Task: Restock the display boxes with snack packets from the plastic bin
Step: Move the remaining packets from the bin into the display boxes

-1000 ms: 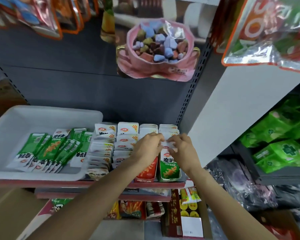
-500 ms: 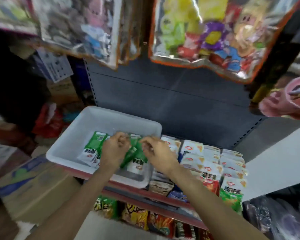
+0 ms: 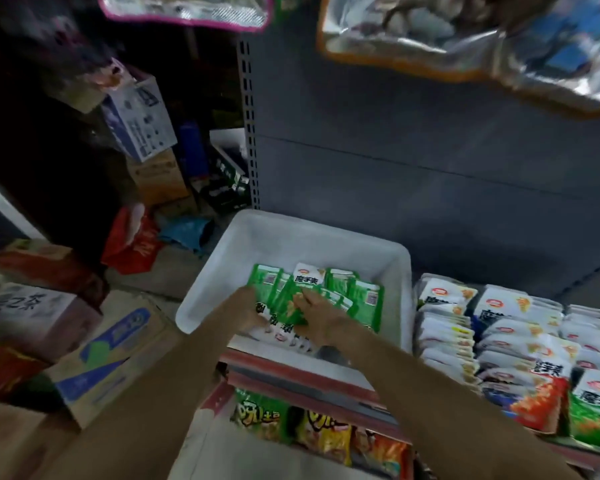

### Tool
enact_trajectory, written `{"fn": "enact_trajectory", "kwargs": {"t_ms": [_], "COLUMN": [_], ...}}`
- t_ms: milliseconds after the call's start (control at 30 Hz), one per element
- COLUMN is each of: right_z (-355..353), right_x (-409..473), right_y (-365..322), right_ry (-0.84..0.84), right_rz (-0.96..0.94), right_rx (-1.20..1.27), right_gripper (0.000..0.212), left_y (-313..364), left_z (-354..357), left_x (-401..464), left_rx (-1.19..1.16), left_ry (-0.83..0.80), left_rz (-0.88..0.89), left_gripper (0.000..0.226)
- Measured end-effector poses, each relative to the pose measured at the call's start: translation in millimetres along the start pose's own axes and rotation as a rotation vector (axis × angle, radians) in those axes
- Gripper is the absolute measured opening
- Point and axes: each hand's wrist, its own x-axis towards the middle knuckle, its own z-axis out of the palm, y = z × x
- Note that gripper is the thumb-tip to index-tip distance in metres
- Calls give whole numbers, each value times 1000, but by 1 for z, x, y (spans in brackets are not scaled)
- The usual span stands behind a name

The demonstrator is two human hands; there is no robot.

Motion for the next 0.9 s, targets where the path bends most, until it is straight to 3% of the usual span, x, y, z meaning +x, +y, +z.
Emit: {"fn": "enact_trajectory", "kwargs": {"t_ms": [67,133,400,533,633,700,800,900], "right_z": [4,4,2,-3,-13,-23,-36,-48], "right_x": [1,2,3,5,-2,-12,-25,-39], "right_y": [4,8,8,7,2,-3,-3,5], "right_ry": [-26,-45,-80,-99,-67,71,295,485], "right_rz": [10,27,51,66,60,19,-110,-234], "right_rx": [38,77,112,175,569,772,497,158], "right_gripper": [75,75,73,71,71,74,81,54], "left_y": [-3,-6,-3,4,6,6,10,22], "left_z": [2,4,-6,-13,-16,-18,-22,-22], "left_x": [5,10,3,-14,-30,-40,-54,-71], "left_rx": [54,156,55,11,-47,-88,-202,-268], "left_ry": [-78,-55,82,207,365,446,526,578], "left_rz": [-13,9,138,237,301,309,413,554], "left_gripper": [93,94,12,12,13,15,22,17]}}
